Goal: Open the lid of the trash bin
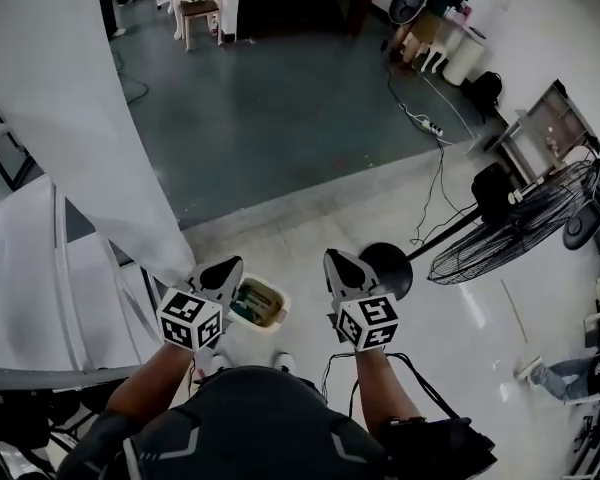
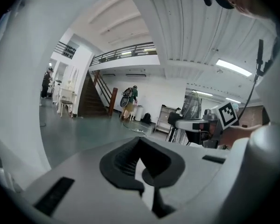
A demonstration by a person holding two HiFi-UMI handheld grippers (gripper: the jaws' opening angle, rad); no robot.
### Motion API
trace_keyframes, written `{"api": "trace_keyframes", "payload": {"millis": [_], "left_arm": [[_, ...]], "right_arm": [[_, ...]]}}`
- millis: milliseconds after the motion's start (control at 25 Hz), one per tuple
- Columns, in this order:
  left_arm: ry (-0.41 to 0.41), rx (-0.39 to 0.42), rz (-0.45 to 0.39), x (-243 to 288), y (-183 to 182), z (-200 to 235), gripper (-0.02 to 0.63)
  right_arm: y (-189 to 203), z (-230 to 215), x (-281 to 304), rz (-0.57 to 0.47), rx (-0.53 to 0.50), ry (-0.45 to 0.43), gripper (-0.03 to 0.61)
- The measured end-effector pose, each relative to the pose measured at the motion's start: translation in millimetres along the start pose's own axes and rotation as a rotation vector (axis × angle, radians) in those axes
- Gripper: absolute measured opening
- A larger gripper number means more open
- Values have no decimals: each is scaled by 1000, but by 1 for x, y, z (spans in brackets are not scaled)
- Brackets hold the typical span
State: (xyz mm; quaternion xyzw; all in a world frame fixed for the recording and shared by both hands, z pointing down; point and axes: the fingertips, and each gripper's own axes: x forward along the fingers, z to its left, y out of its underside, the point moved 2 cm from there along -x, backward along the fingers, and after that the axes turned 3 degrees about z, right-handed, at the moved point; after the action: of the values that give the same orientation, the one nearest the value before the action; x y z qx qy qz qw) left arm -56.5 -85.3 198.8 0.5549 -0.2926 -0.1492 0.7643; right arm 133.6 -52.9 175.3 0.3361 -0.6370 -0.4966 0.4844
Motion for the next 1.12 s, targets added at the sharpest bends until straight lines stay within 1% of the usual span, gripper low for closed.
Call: {"api": "trace_keyframes", "payload": {"millis": [160, 240, 360, 480, 680, 800, 880, 960, 1040, 1120], "left_arm": [[-22, 9, -74, -23, -34, 10, 8], [-40, 32, -112, -35, -54, 14, 8], [-62, 70, -175, -49, -82, 16, 8], [-86, 109, -203, -58, -100, 19, 8], [-128, 153, -226, -65, -116, 24, 8], [-187, 181, -250, -70, -123, 35, 8], [-226, 200, -267, -72, -126, 42, 8], [-242, 187, -280, -76, -128, 44, 8], [-239, 169, -290, -79, -130, 44, 8], [-238, 169, -292, -79, -131, 43, 8]], "right_arm": [[-34, 6, -11, -50, -46, -25, 28], [-49, 8, -16, -81, -53, -27, 28], [-69, 9, -22, -114, -94, -19, 28], [-84, 8, -23, -145, -105, -21, 28], [-100, 8, -19, -165, -109, -17, 26], [-101, 8, -19, -167, -92, 0, 26], [-104, 6, -21, -174, -100, 21, 26], [-106, 3, -24, -176, -108, 39, 26], [-106, 0, -27, -177, -104, 49, 26], [-105, -2, -28, -176, -98, 56, 26]]}}
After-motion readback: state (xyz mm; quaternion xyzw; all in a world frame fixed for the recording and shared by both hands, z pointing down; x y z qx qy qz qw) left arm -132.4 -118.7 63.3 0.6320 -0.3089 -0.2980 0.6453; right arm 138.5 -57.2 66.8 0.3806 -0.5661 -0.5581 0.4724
